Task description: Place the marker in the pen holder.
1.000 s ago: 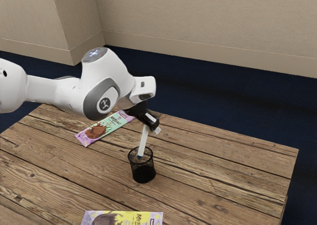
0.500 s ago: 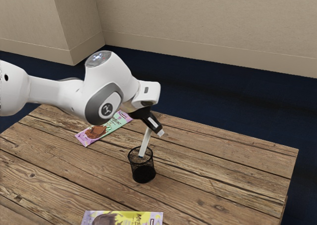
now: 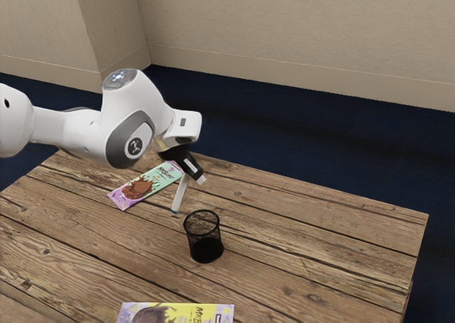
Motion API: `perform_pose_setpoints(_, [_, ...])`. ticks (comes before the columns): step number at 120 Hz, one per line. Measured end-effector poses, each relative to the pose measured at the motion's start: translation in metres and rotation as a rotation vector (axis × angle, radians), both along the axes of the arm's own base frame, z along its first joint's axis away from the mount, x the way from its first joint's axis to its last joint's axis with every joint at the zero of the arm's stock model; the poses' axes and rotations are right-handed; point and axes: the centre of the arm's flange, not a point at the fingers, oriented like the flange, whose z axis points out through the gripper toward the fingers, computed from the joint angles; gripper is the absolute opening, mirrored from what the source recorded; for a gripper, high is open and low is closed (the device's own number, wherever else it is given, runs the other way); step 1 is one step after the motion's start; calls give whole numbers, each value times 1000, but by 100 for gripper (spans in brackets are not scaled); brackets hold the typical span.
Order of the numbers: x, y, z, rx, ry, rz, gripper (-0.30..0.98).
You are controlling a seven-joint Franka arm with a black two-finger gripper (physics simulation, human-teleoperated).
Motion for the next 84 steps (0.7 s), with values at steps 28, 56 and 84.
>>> perform_pose_setpoints(28, [59, -74, 40, 43, -70, -135, -3])
perform_pose_setpoints(56, [5, -25, 8, 48, 44, -90, -3])
perform_pose_setpoints(84, [-5, -54, 5, 55, 53, -140, -3])
